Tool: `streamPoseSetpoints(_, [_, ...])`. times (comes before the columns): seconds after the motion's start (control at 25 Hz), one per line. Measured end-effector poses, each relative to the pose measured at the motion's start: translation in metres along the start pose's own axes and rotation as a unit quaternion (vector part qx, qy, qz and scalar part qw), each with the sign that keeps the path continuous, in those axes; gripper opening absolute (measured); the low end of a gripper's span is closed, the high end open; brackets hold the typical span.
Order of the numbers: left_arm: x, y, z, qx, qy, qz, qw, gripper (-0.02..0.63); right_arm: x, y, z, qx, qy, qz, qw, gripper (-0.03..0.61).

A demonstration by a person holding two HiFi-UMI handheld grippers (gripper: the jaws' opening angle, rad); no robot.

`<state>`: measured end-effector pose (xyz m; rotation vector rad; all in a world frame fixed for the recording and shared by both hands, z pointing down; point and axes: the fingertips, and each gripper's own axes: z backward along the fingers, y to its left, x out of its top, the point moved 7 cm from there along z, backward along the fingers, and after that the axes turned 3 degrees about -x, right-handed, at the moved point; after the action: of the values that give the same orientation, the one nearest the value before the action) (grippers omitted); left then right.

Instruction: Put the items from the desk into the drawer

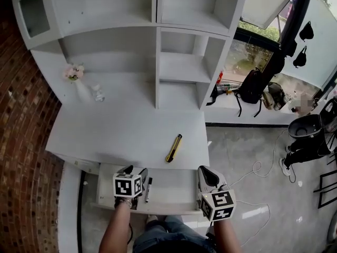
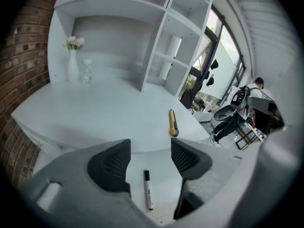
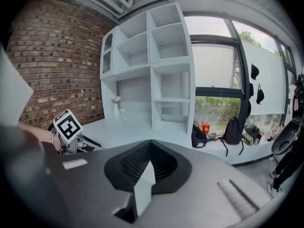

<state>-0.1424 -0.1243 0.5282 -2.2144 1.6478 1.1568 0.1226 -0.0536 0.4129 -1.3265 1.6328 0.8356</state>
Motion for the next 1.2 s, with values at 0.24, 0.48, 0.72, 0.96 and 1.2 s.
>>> streamPoseSetpoints(0.24, [0.077,-0.014,0.073,-0.002,-0.178,-0.072,0.9814,0.27,0.064,-0.004,0.021,0.001,-0.104,0.015,0.994,0.009])
streamPoseSetpoints(0.48, [0.133,-0.026,0.179,0.006,-0.367,-0.144,0.919,0.268,0.123,0.006,0.052,-0.012,-0.184,0.054,0.981,0.009])
streamPoseSetpoints(0.72, [0.147,-0.029,0.266,0.047,-0.483,-0.187,0.8543,0.261,0.162,0.029,0.086,-0.024,-0.246,0.083,0.965,0.009])
streamPoseSetpoints(0.96, [0.141,-0.022,0.291,0.087,-0.477,-0.214,0.8477,0.426,0.162,0.058,0.099,-0.03,-0.251,0.098,0.963,0.009])
streamPoseSetpoints(1.2, [0.132,-0.026,0.292,0.11,-0.465,-0.24,0.8452,0.442,0.15,0.058,0.098,-0.034,-0.243,0.096,0.965,0.009])
